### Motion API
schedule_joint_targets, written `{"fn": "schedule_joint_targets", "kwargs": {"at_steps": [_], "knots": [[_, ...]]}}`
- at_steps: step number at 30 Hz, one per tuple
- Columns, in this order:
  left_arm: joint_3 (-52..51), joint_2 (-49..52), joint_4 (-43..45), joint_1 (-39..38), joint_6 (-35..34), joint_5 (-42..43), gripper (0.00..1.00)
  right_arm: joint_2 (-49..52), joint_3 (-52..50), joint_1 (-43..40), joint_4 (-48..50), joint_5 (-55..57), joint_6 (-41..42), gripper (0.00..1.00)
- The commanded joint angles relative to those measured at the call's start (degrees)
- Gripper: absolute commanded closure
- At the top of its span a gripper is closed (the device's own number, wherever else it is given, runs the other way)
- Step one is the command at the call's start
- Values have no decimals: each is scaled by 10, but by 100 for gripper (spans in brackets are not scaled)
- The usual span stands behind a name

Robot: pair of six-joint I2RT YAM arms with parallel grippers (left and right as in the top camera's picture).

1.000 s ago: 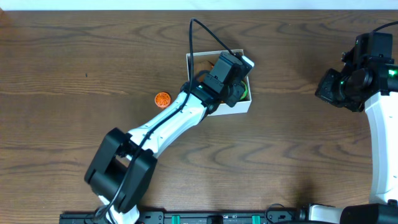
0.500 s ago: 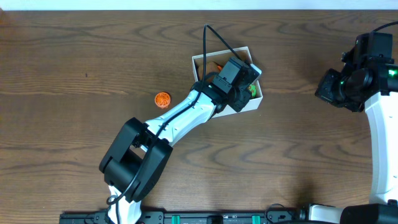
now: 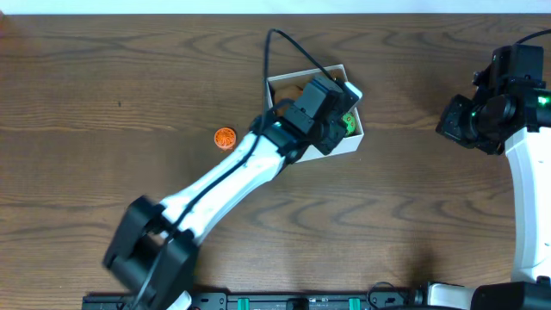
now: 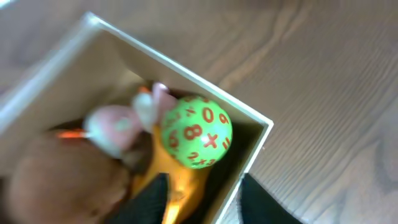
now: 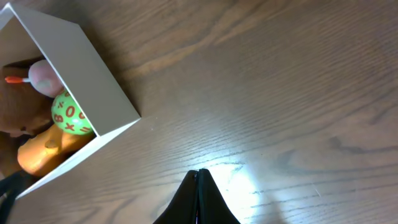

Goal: Pack container

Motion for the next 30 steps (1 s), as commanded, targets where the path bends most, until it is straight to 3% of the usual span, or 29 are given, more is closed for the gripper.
{"fn": "schedule_joint_targets", "kwargs": {"at_steps": [1,5,12,17,19,23,30], "knots": [[0,-44,-30,0,4,-58,56,-1,0,-2,2,-2,1,98],[0,-76,-105,9,-21,-130,54,-1,0,-2,12,-2,-14,98],[-2,-91,-266,109,-171,-161,45,-1,0,-2,20,-2,-14,97],[-18,-81,-266,218,-189,-104,40,-1,0,-2,20,-2,-14,69],[-18,-63,-260,252,-187,-88,35,-1,0,-2,18,-2,-14,53],[-18,-13,-243,282,-184,-68,22,-1,0,-2,17,-2,-14,32],[-18,81,-192,287,-168,-33,19,-1,0,-2,9,-3,-30,16]]}}
